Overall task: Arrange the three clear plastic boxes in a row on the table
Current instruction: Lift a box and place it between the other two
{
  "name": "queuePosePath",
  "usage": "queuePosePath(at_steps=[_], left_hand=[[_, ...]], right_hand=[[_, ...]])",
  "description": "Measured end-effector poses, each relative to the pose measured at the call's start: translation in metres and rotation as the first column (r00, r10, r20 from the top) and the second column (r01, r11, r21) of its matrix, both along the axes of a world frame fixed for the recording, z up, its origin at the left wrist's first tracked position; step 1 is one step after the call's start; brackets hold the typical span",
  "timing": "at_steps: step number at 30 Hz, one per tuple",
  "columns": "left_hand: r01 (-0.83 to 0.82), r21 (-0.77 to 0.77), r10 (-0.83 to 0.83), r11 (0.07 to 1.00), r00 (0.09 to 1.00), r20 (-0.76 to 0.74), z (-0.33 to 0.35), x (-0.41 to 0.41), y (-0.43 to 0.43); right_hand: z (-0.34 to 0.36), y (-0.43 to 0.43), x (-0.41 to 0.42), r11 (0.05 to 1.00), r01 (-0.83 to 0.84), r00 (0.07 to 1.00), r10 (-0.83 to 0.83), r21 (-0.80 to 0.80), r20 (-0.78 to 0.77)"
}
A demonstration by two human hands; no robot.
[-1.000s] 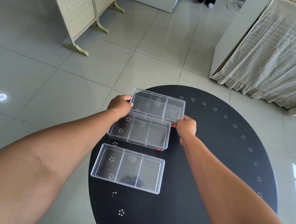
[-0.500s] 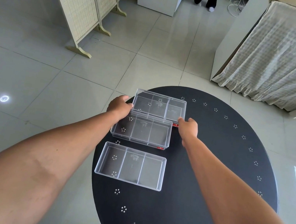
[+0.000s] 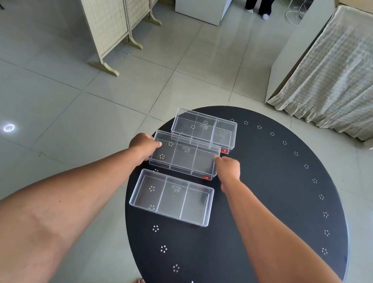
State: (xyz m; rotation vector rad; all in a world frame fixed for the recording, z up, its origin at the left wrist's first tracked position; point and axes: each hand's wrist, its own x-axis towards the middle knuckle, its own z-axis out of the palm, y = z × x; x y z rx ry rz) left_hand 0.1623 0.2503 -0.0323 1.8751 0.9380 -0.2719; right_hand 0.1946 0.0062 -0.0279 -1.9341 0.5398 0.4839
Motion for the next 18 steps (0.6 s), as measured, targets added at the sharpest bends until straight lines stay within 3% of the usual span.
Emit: queuePosePath(at_steps=[8,18], left_hand=[[-0.020,-0.085,0.024,0.996,0.999,0.044,0.000,-0.010,-0.016],[0.025,-0.079,-0.019,0.997,0.997,0.072,-0.001,0.000,-0.031]], right_hand=[[-0.006,-0.010,-0.010,1.000,0.020,1.000,-0.020,0.000,-0.023],[-0.001,-0.027,-0.011,0.994,0.108,0.994,-0.108,-0.013,-0.020]])
